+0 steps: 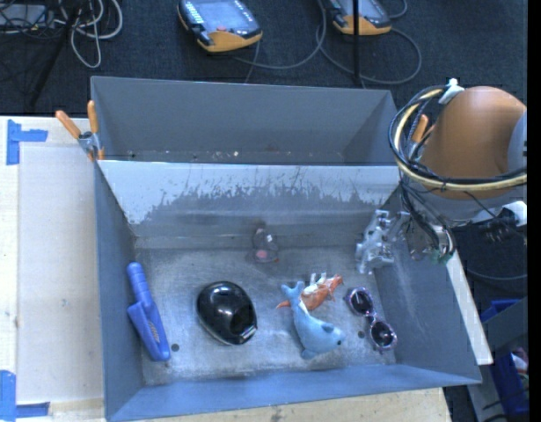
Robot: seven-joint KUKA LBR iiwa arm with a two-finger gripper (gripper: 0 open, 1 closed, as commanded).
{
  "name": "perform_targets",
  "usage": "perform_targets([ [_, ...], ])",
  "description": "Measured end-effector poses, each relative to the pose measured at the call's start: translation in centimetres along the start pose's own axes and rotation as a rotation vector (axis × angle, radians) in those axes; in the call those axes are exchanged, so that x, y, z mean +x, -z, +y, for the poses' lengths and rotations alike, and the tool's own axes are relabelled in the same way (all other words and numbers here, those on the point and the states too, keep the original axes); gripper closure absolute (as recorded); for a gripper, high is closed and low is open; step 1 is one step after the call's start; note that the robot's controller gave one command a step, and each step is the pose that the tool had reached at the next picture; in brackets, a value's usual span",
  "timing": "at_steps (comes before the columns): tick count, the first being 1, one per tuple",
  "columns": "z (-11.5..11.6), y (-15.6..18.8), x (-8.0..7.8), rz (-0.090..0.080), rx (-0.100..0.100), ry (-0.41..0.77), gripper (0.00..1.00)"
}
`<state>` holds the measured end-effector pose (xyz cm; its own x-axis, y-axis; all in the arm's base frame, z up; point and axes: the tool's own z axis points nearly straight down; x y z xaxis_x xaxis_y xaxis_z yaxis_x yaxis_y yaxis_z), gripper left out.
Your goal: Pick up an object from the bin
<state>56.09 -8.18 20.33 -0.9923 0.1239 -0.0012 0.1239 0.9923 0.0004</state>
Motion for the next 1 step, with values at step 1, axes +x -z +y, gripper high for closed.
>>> perform_targets([
  [1, 0.03, -0.01, 0.01, 0.000, 0.000, 0.002, 0.00],
])
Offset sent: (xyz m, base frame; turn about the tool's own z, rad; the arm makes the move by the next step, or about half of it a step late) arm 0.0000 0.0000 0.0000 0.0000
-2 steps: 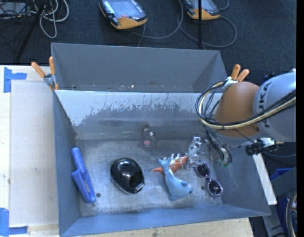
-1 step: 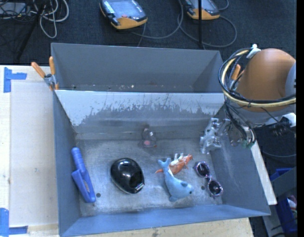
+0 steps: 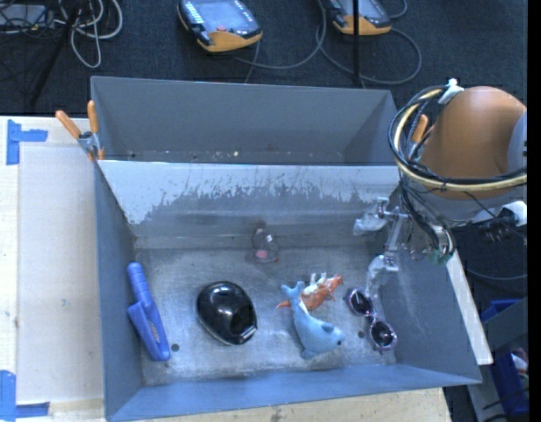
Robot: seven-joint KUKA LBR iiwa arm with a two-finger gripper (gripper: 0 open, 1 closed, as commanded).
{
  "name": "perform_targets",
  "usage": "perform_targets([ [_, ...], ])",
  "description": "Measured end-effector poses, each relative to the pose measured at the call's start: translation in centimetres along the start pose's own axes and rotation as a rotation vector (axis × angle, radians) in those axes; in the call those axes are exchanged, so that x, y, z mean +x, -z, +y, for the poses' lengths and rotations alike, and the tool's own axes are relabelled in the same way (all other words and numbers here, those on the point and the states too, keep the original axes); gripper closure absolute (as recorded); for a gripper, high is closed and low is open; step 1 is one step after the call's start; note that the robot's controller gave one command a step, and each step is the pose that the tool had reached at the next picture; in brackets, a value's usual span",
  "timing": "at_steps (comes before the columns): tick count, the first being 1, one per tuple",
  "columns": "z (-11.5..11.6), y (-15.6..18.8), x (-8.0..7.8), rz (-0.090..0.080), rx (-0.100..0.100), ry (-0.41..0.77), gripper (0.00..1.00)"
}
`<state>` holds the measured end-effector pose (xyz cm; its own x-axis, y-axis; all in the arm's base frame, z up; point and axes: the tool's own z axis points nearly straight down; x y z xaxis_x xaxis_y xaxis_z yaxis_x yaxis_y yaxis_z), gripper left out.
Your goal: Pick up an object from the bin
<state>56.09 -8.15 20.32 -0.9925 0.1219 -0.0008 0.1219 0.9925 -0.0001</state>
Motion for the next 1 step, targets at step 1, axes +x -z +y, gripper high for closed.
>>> perform_targets([
  [1, 0.01, 0.00, 0.00, 0.000, 0.000, 0.001, 0.00],
])
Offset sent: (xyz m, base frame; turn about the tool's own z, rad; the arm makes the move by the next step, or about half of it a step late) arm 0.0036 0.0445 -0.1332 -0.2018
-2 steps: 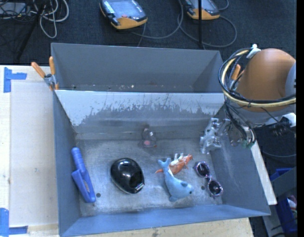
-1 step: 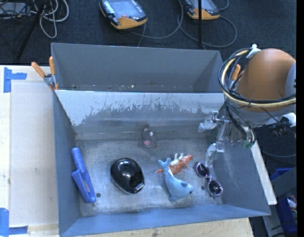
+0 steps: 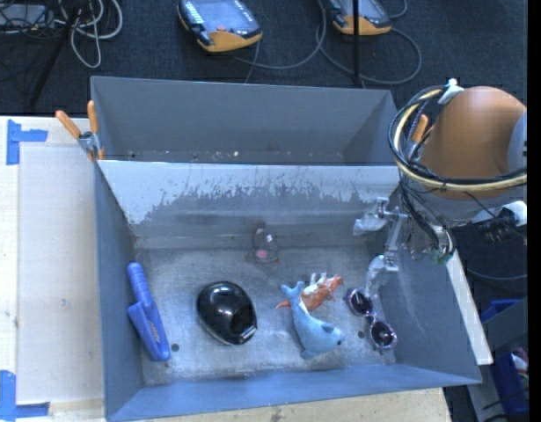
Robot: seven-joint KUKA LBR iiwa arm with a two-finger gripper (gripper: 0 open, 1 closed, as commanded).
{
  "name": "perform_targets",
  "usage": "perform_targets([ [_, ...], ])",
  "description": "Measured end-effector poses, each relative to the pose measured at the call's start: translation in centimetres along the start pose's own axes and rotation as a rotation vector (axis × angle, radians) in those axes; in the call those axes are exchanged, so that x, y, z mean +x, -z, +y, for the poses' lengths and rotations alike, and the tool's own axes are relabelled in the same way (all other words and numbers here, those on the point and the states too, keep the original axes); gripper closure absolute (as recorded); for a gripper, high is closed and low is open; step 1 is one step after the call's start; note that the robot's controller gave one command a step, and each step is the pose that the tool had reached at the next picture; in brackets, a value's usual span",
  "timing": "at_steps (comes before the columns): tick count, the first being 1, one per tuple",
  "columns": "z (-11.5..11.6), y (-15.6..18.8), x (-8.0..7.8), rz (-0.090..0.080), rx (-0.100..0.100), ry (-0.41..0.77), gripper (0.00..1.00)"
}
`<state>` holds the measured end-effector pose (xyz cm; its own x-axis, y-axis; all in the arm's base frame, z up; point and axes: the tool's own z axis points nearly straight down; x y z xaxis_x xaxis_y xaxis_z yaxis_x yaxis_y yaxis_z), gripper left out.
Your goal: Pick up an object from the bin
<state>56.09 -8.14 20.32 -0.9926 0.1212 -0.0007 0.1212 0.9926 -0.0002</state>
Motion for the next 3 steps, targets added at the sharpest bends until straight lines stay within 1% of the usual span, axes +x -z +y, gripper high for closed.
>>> perform_targets([
  [1, 1.5, -4.5, 0.0, -0.004, 0.000, 0.065, 0.00],
  [2, 4.3, -12.9, 0.1, -0.009, 0.000, 0.340, 1.00],
  [3, 4.3, -12.9, 0.1, -0.009, 0.000, 0.341, 1.00],
])
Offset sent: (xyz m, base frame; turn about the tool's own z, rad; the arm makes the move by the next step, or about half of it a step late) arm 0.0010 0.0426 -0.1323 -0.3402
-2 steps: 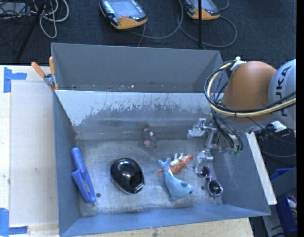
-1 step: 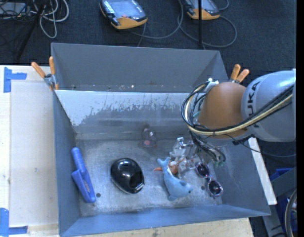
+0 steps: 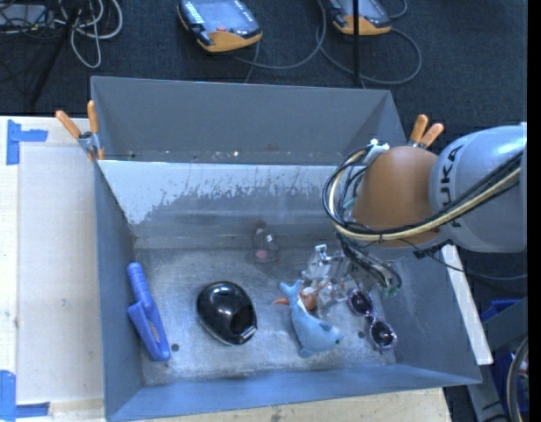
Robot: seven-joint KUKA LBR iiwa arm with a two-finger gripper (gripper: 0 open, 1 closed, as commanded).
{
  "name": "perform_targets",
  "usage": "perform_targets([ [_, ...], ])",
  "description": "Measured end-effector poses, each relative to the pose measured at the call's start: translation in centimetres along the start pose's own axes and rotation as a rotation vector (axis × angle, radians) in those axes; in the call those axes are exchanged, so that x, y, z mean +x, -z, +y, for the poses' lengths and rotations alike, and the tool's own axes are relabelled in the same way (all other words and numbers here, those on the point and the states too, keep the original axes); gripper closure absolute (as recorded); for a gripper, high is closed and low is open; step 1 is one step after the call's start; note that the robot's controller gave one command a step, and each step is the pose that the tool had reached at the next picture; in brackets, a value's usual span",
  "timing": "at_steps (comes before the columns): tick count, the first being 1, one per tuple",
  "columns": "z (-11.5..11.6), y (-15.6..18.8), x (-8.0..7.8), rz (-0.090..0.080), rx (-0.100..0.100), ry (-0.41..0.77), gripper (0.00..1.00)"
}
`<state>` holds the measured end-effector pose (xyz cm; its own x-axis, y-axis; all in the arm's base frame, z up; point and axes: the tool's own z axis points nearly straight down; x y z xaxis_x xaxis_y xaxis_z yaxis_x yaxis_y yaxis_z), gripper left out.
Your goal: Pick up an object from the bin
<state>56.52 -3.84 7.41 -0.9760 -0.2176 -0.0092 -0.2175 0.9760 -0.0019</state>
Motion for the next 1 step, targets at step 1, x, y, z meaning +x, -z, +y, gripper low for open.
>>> perform_targets([
  [1, -0.71, 11.65, -0.21, 0.009, -0.002, -0.014, 1.00],
])
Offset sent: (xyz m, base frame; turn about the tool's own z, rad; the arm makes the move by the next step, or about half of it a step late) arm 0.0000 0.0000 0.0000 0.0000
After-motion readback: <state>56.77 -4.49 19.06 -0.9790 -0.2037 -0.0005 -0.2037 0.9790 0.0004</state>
